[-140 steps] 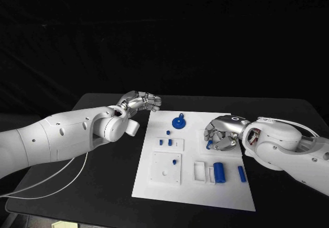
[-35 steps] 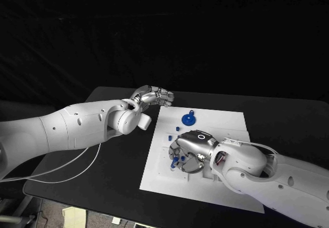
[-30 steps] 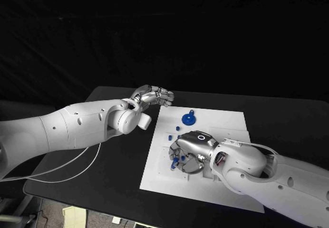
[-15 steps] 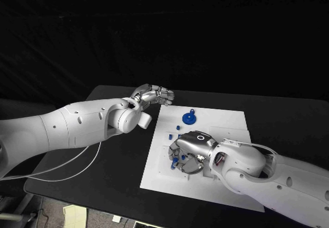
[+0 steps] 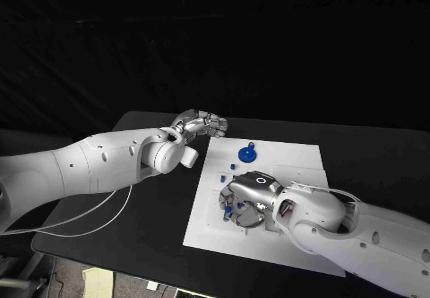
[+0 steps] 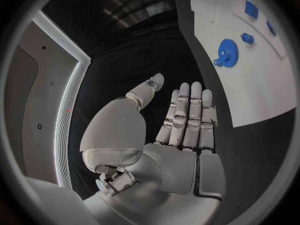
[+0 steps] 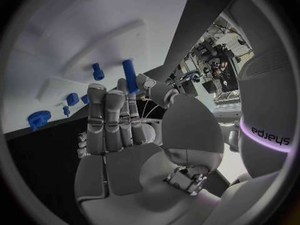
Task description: Assemble the parts on the task board
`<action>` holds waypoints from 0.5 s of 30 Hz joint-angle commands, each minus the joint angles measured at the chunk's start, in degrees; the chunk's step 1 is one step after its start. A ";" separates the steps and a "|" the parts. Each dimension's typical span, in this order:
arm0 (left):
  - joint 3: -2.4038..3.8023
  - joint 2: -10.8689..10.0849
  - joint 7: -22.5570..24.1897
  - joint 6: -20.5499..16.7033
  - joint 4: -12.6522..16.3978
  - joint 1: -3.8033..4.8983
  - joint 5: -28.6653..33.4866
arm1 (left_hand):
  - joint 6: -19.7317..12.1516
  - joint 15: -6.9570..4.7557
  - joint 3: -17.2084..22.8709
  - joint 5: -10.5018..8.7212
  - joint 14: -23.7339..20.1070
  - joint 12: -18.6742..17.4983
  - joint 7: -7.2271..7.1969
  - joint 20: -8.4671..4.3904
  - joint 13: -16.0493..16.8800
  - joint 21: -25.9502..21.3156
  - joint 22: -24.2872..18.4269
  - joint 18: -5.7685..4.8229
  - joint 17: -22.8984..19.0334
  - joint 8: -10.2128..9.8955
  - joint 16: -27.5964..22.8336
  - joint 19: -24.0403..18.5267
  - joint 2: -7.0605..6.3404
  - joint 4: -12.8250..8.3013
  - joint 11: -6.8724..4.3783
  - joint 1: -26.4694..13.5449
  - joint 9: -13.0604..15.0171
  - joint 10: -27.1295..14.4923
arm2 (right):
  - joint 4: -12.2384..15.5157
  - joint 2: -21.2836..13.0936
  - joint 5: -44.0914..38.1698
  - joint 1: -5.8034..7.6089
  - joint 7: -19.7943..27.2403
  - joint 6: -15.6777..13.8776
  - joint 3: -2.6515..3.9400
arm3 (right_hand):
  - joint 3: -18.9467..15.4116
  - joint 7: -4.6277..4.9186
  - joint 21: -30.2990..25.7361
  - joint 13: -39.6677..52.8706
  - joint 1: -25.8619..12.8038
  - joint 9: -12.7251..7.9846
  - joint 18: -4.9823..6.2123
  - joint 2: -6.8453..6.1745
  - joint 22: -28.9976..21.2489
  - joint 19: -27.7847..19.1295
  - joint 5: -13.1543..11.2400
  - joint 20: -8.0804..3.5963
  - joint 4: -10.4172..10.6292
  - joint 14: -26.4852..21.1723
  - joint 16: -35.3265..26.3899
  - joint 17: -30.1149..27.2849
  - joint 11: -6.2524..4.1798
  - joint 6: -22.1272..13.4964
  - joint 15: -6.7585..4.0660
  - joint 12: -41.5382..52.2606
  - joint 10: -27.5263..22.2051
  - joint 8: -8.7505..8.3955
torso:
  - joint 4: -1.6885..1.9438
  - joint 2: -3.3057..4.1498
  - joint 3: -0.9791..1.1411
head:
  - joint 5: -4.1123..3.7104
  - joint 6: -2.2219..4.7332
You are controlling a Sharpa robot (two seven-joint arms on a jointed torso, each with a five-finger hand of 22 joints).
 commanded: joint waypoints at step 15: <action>0.05 0.04 0.47 0.78 0.05 0.05 -0.13 | -0.18 0.16 -0.07 0.11 -0.02 0.12 -0.09 0.38 -0.10 -0.25 0.12 0.91 0.21 0.25 -0.32 0.14 0.39 -0.12 -0.11 -0.17 -0.10 -0.31 | 0.24 -0.43 -1.26 -0.74 0.18 -0.08 -0.46 | -0.03 -0.04 0.39 0.38 0.29 0.17 3.63 0.58 0.63 0.21 0.14 -0.67 -0.67 -0.38 0.08 0.21 -0.14 0.63 -0.87 0.36 0.28 0.44 | 0.00 0.01 0.02 | 0.18 -0.09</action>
